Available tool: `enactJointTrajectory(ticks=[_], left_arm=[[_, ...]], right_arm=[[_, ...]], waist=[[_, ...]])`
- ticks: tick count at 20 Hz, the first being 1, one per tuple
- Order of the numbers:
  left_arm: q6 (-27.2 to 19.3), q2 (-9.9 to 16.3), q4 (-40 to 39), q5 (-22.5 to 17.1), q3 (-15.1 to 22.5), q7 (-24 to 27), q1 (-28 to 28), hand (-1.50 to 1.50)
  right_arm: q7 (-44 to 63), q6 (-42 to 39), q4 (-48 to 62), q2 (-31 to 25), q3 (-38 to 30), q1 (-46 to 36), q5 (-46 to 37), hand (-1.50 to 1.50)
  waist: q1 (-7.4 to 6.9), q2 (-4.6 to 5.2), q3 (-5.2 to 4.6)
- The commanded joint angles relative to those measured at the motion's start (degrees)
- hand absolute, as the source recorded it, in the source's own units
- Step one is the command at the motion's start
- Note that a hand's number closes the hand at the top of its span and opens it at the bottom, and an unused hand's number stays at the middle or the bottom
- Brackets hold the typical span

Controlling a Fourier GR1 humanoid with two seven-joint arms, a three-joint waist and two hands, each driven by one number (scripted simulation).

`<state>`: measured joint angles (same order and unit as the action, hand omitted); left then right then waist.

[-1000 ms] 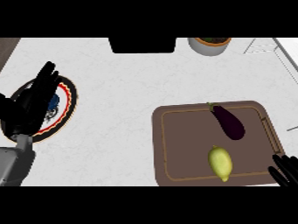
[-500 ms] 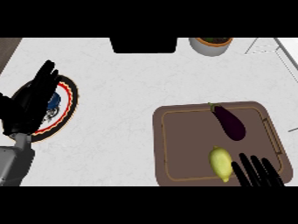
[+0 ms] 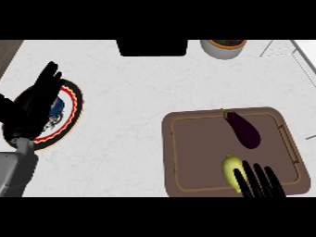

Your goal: Pick the lemon from the tray and place it in the tiered shelf

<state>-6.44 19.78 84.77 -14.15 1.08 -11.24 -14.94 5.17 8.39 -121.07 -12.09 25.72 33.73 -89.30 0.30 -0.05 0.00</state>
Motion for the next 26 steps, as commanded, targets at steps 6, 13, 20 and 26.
enactJointTrajectory(ticks=[6,13,20,26], left_arm=[[3.5,-0.7,2.2,0.9,-2.0,0.2,4.4,0.00],[3.1,-3.5,3.8,3.5,-2.5,-0.2,3.6,0.00],[5.6,-2.6,2.4,2.8,-5.8,-1.5,2.0,0.00],[5.8,-4.0,1.6,5.1,-4.9,-0.6,1.4,0.00]], right_arm=[[0.2,3.9,9.2,2.1,-2.3,-7.4,3.3,-1.50],[-0.1,5.6,13.7,2.5,-2.1,-9.6,3.8,-1.50],[-1.5,2.2,20.0,2.5,-7.0,-17.0,8.7,-1.50],[-1.3,2.6,25.6,3.7,-6.3,-19.4,7.0,1.50]], waist=[[-0.27,0.02,0.01],[-0.19,0.00,0.01],[-0.26,0.04,0.01],[-0.19,0.05,0.00]])
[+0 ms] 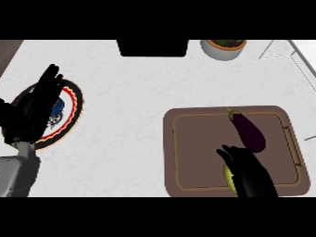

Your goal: Pick the lemon from the tray and place it in the tiered shelf

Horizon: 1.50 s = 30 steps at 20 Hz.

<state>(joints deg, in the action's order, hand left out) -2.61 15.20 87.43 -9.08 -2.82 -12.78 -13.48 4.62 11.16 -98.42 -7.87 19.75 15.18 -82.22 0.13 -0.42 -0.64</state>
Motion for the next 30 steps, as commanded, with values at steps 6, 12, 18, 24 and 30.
enactJointTrajectory(ticks=[6,12,18,24,30], left_arm=[[0.1,-1.5,-1.8,1.6,0.4,0.0,-1.0,0.00],[-1.6,-2.6,-0.6,3.2,1.2,-2.1,-3.3,0.00],[1.8,-1.5,-1.2,0.7,-0.1,0.4,-1.2,0.00],[2.2,-0.7,-3.4,0.5,-1.7,0.8,-1.6,0.00],[1.6,-1.4,-0.7,1.0,-1.0,0.0,0.3,0.00]], right_arm=[[-3.5,9.6,11.9,-1.0,-1.1,-6.3,-4.4,1.50],[1.9,-5.1,8.0,5.2,-0.1,-10.9,-2.2,1.50],[18.6,-22.5,12.2,7.7,1.1,-20.1,13.0,1.50],[25.8,-12.7,6.5,7.8,0.6,-28.2,27.6,1.50],[31.9,-8.2,-5.9,7.9,-3.6,-33.8,26.8,1.50]], waist=[[-0.16,0.46,0.67],[-0.26,0.55,0.63],[-2.06,0.86,0.63],[-0.89,0.61,0.68],[-0.27,0.14,0.64]])
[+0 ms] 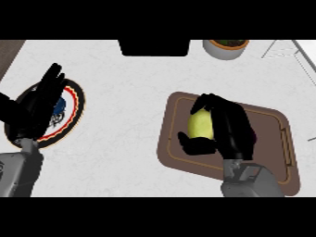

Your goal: Pick the lemon from the tray and place it in the tiered shelf

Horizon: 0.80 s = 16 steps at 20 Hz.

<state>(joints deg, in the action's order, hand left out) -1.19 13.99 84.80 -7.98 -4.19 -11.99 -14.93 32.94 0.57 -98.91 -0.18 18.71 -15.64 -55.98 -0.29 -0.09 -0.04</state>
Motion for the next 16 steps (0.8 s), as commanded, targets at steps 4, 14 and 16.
enactJointTrajectory(ticks=[4,14,16], left_arm=[[0.8,0.5,-0.4,0.0,-1.0,0.7,0.6,0.00],[0.7,-0.3,-0.8,0.3,-1.3,-0.3,0.0,0.00],[1.1,-0.7,0.6,0.0,-1.1,0.7,1.5,0.00]], right_arm=[[12.2,-2.4,-9.7,0.2,-6.9,-11.4,-0.8,1.50],[19.3,-17.2,-13.8,-10.7,-23.2,-23.6,3.7,1.50],[17.3,-18.5,-11.6,-14.6,-29.5,-25.4,7.9,1.50]], waist=[[0.39,-0.03,-0.01],[0.54,0.01,0.01],[0.37,0.01,0.02]])
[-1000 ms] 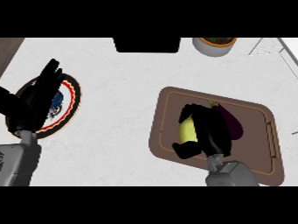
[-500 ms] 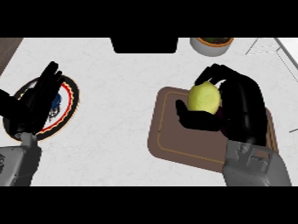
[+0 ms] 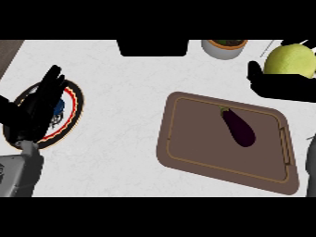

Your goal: Pick the lemon from the tray and place it in the tiered shelf

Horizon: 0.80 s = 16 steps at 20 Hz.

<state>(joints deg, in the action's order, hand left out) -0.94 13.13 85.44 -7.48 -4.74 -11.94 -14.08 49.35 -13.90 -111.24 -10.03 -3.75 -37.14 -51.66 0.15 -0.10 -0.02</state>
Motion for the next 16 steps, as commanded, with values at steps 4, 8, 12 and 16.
enactJointTrajectory(ticks=[4,8,12,16], left_arm=[[-1.1,-1.9,-1.3,1.8,1.0,0.5,-0.1,0.00],[-0.9,-2.0,-0.3,1.8,0.9,0.8,-0.2,0.00],[0.5,-0.7,3.0,1.1,0.3,-1.0,1.9,0.00],[-1.3,-1.5,0.3,1.3,-0.4,-3.0,-3.3,0.00]], right_arm=[[-3.2,-3.1,3.8,-9.6,-12.4,-0.4,5.3,1.50],[-6.6,-4.4,8.8,-15.3,-20.0,-2.6,10.9,1.50],[-13.2,0.0,12.8,-17.3,-26.1,2.1,14.1,1.50],[-18.0,4.5,21.4,-20.0,-27.9,1.2,14.0,1.50]], waist=[[0.14,0.11,0.03],[0.08,0.09,0.03],[-0.10,0.10,0.06],[-0.24,0.22,0.05]])
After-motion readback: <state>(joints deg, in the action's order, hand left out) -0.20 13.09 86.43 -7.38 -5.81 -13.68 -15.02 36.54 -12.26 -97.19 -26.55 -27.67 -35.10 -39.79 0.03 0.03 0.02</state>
